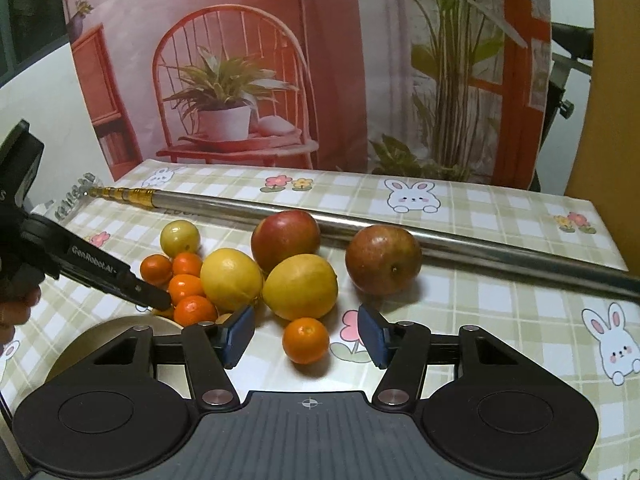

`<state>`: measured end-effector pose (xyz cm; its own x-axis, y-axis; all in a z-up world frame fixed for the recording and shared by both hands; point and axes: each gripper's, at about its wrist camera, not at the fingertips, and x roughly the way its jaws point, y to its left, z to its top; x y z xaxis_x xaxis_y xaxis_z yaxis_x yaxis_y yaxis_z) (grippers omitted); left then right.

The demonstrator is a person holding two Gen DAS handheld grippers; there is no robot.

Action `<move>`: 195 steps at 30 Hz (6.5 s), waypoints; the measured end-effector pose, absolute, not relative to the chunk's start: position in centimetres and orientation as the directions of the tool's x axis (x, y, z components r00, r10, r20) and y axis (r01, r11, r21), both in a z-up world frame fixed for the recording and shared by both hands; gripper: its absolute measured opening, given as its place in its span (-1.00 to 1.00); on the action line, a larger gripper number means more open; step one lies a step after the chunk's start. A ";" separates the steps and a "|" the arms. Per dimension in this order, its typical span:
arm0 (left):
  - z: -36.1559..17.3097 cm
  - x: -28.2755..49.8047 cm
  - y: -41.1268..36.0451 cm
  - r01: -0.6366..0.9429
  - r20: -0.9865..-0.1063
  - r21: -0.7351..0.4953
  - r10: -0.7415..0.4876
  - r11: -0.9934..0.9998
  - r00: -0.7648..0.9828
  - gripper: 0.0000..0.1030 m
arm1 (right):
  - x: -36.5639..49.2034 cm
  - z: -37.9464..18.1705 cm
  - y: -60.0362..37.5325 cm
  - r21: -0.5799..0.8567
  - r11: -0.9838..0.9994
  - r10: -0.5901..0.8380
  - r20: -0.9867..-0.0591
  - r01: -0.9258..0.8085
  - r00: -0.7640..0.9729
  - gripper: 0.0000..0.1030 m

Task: Organize fruits
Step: 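Withdraw both tools from the plate back toward the fruit pile, then grasp a second brown kiwi with the left gripper while the right approaches a tangerine, then grasp a tangerine with the right gripper while the left carries the kiwi to the plate, then release the kiwi and tangerine onto the plate and withdraw both tools, then close the left gripper on a tangerine in the pile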

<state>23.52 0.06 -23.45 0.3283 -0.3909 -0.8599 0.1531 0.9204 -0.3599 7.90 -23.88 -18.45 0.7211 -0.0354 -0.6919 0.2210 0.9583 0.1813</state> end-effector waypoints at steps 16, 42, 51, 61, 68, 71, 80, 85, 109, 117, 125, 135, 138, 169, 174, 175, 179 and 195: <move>-23.0 22.4 3.5 0.069 -0.868 -0.334 -0.335 0.940 0.366 -0.52 | 7.8 -18.6 -23.9 0.211 0.948 -0.026 -0.692 0.237 0.721 0.04; -23.3 21.6 3.8 0.105 -0.861 -0.317 -0.332 0.943 0.386 -0.48 | 6.1 -19.9 -25.1 0.285 0.906 -0.024 -0.703 0.313 0.711 0.05; -20.6 19.5 3.6 0.179 -0.807 -0.274 -0.327 0.945 0.492 -0.48 | 5.8 -20.6 -25.4 0.301 0.898 -0.013 -0.711 0.321 0.703 0.03; -19.1 15.5 2.9 0.273 -0.756 -0.206 -0.330 0.940 0.565 -0.48 | 8.3 -21.9 -24.7 0.272 0.926 0.018 -0.723 0.260 0.691 -0.11; -19.2 13.5 2.7 0.315 -0.755 -0.151 -0.314 0.937 0.575 -0.48 | 10.2 -23.5 -24.2 0.241 0.934 0.008 -0.751 0.263 0.661 -0.32; -19.5 13.1 2.9 0.312 -0.756 -0.157 -0.317 0.937 0.572 -0.48 | 10.3 -23.9 -23.8 0.231 0.938 0.001 -0.748 0.258 0.664 -0.38; -20.1 12.6 2.9 0.309 -0.763 -0.166 -0.320 0.937 0.561 -0.48 | 10.4 -24.0 -23.6 0.216 0.939 -0.018 -0.744 0.266 0.668 -0.35; -20.2 12.3 3.0 0.308 -0.764 -0.168 -0.321 0.936 0.559 -0.48 | 10.4 -23.9 -23.5 0.214 0.939 -0.024 -0.737 0.268 0.675 -0.38; -21.6 10.7 1.9 0.351 -0.789 -0.128 -0.310 0.928 0.531 -0.48 | 6.8 -19.3 -17.8 0.307 0.944 0.137 -0.694 0.118 0.707 -0.38; -22.1 10.6 1.6 0.358 -0.801 -0.110 -0.295 0.927 0.521 -0.48 | 7.3 -20.8 -16.7 0.332 0.936 0.176 -0.733 0.119 0.657 -0.38; -22.1 10.5 1.6 0.350 -0.807 -0.103 -0.285 0.931 0.518 -0.48 | 7.3 -21.9 -16.7 0.339 0.930 0.182 -0.761 0.143 0.623 -0.38; -22.1 10.7 2.1 0.323 -0.809 -0.119 -0.280 0.939 0.517 -0.47 | 7.2 -22.1 -17.0 0.343 0.928 0.187 -0.768 0.147 0.612 -0.37; -22.2 10.8 2.1 0.319 -0.809 -0.120 -0.279 0.940 0.518 -0.47 | 7.2 -22.0 -16.9 0.338 0.930 0.185 -0.771 0.145 0.609 -0.37; -17.9 12.4 6.2 0.199 -0.740 -0.208 -0.287 0.958 0.608 -0.46 | 6.1 -16.9 -21.4 0.283 0.935 0.039 -0.677 0.212 0.735 -0.35; -16.1 13.3 7.3 0.177 -0.720 -0.192 -0.262 0.965 0.643 -0.46 | 6.0 -15.8 -22.9 0.267 0.934 -0.005 -0.656 0.237 0.755 -0.35; -15.9 13.5 7.6 0.172 -0.717 -0.198 -0.262 0.965 0.646 -0.46 | 6.0 -15.6 -23.2 0.265 0.934 -0.010 -0.651 0.240 0.759 -0.35; -15.6 14.3 7.7 0.159 -0.715 -0.187 -0.246 0.969 0.655 -0.46 | 6.3 -15.3 -23.8 0.263 0.932 -0.023 -0.640 0.247 0.768 -0.35; -19.4 19.7 4.0 0.275 -0.742 -0.184 -0.317 0.944 0.591 -0.46 | 7.0 -16.5 -24.3 0.264 0.927 -0.031 -0.658 0.268 0.753 -0.35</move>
<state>19.66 4.00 -19.36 0.5906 -0.3167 -0.7423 0.2745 0.9438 -0.1842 7.00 -24.25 -16.54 0.7528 -0.0306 -0.6576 0.2681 0.9266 0.2638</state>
